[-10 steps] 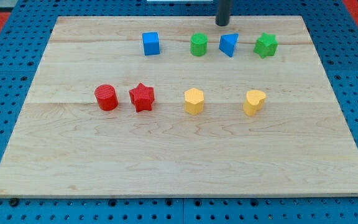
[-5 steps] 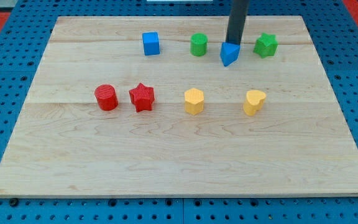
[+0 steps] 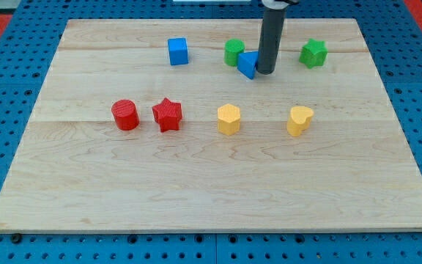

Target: Place the blue triangle towards the top left corner of the board

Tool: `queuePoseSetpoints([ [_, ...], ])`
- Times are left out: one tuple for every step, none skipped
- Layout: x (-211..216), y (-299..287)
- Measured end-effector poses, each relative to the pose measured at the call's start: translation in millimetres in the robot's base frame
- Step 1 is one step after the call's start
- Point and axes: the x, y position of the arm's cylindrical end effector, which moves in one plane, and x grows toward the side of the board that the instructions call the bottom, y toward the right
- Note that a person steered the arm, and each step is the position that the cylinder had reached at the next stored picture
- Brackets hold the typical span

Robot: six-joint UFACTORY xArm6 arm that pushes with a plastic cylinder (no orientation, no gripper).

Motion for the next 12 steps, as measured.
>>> queuePoseSetpoints([
  [-9, 3],
  [-11, 1],
  [-17, -29],
  [-33, -66],
  [-37, -118],
  [-48, -129],
  [-24, -144],
  [-14, -163],
  [15, -156],
  [44, -144],
  [48, -179],
  [14, -197],
])
